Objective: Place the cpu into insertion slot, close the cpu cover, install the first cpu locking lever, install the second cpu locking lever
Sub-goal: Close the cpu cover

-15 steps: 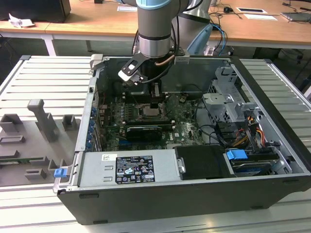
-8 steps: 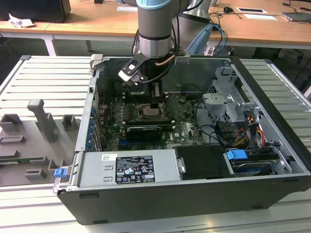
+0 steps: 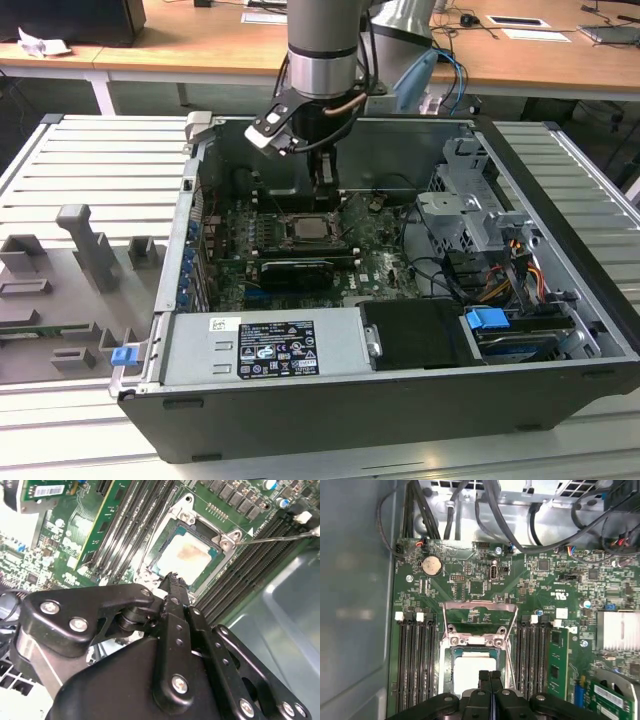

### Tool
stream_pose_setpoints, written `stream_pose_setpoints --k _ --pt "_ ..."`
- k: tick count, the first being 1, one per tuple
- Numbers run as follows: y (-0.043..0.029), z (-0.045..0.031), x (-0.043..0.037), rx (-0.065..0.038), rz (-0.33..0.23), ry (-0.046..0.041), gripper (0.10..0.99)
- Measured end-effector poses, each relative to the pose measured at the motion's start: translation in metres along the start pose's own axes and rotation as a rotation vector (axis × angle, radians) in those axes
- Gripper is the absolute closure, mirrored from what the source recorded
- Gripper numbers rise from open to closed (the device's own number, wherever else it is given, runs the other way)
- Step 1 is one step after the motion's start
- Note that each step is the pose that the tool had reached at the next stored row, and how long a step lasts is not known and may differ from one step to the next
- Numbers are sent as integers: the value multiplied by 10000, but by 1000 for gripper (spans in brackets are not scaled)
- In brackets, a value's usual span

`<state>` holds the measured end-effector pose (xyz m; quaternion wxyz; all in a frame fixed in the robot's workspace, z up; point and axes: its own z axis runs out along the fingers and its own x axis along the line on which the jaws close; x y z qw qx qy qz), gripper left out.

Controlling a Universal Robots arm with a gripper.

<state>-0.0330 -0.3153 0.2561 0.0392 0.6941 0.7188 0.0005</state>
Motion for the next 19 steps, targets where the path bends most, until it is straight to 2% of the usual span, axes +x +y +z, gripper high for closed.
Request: stream_pose_setpoints --k 1,6,9,16,19 --pt "2 -43 -2 0 0 -4 980" --pt "9 -169 -9 1 -1 -22 980" --pt "34 -168 -10 0 0 -22 980" --pt "331 -150 -20 1 0 -22 980" --pt "395 -147 -11 0 -1 -25 980"
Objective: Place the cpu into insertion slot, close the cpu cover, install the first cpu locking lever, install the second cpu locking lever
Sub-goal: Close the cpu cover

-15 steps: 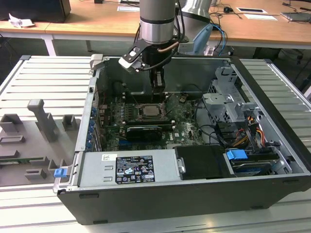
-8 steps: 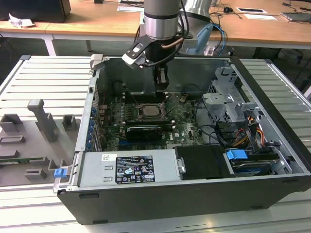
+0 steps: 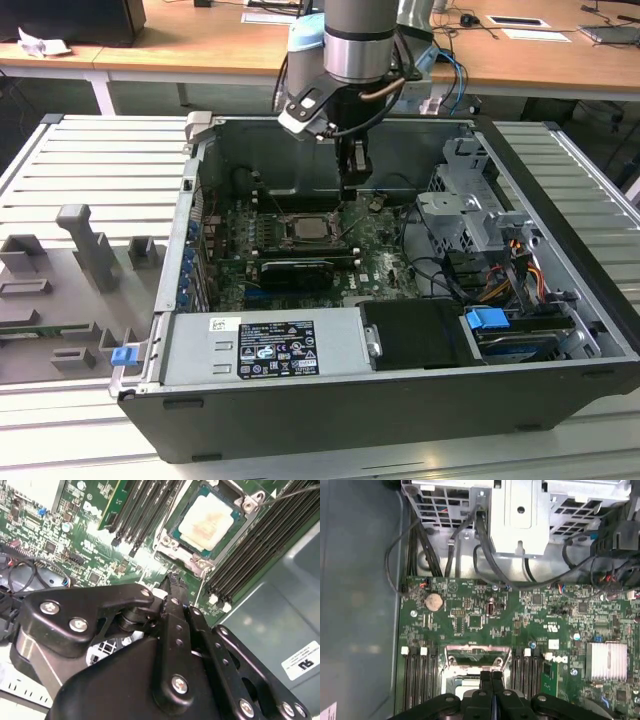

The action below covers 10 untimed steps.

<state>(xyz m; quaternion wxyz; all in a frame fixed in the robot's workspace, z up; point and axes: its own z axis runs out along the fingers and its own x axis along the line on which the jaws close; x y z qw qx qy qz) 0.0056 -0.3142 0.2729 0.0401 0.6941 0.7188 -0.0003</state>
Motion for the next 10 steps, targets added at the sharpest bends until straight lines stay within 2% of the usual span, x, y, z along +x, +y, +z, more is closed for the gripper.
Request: stream_pose_setpoints --k 2,5,7,8,9,10 --pt "0 -7 3 3 -1 -12 980" --pt "5 -78 6 2 -1 -10 980" --pt "7 -94 5 1 -2 -13 980" --pt "26 -93 7 2 1 -15 980" --pt "105 -90 10 2 -2 -23 980" --pt "151 -88 12 1 0 -23 980"
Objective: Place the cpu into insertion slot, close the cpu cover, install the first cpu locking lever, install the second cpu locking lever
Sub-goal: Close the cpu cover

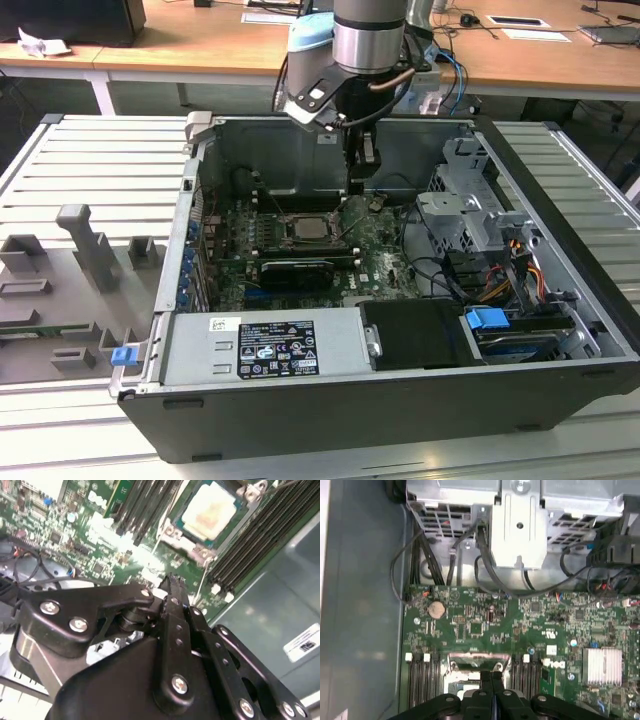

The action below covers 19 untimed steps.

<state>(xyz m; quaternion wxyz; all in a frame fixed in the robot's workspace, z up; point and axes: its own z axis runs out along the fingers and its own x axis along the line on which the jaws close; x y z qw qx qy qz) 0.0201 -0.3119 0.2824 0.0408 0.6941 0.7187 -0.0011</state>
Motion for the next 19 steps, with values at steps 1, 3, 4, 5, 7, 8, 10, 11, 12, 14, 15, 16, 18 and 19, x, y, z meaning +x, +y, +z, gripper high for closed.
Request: stream_pose_setpoints --k 1,3,4,5,7,8,10,11,12,14,15,16,18,19 --pt "21 2 4 2 -2 0 980" --pt "127 46 16 9 -3 0 980" --pt "150 64 18 14 -4 0 980" --pt "192 106 29 21 -4 1 980" --pt "235 139 37 28 -6 2 980" --pt "259 159 42 34 -5 1 980" --pt "294 207 49 40 -7 0 980" --pt "296 225 50 41 -7 1 980" --pt "295 243 51 42 -7 1 980" --pt "288 300 55 47 -4 -2 980" --pt "277 309 56 47 -6 -3 980" --pt "268 312 56 47 -7 -4 980" --pt "258 313 56 48 -6 -5 980" --pt "250 314 57 47 -6 -2 980"
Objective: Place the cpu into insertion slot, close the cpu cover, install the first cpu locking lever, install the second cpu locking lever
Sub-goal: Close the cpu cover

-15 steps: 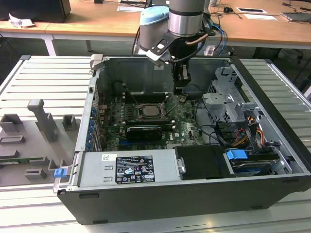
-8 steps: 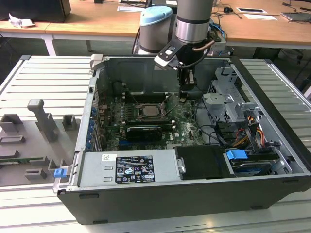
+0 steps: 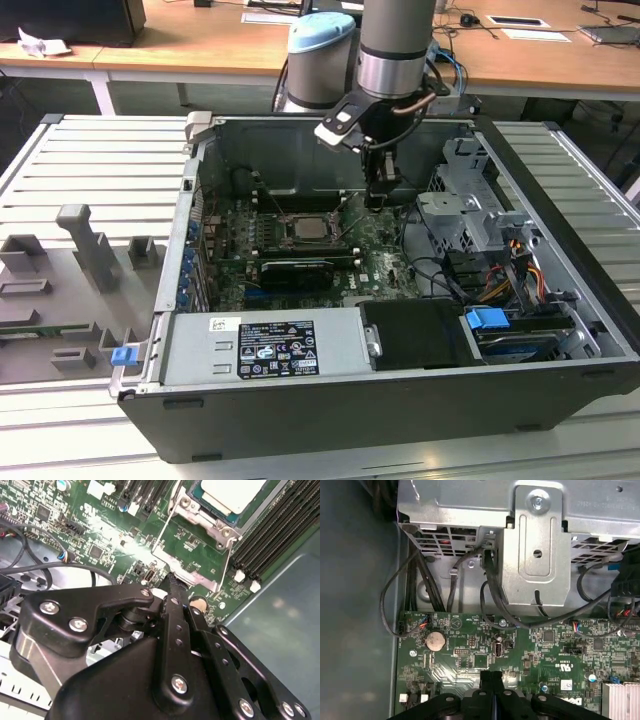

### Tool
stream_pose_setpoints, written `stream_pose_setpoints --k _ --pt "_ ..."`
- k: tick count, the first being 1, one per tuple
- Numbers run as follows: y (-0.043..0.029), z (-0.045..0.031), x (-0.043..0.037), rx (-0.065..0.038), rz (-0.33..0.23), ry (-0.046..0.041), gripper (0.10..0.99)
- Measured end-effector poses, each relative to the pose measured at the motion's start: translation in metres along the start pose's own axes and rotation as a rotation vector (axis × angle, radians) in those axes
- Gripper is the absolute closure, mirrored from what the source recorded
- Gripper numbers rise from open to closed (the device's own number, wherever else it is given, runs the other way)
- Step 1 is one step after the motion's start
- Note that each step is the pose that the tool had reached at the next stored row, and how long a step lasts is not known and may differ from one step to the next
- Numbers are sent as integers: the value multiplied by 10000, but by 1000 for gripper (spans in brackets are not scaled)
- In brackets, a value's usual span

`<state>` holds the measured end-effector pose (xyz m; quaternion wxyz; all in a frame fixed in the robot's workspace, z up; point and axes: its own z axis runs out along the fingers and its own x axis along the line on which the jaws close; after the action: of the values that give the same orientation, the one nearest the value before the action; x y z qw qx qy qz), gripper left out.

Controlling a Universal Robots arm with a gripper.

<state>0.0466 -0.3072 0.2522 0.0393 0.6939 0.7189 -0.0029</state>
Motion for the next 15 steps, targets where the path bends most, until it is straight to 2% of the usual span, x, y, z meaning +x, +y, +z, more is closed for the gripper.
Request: stream_pose_setpoints --k 7,15 --pt "-63 -3 2 0 -1 0 980" --pt "-96 -5 4 0 0 0 980"
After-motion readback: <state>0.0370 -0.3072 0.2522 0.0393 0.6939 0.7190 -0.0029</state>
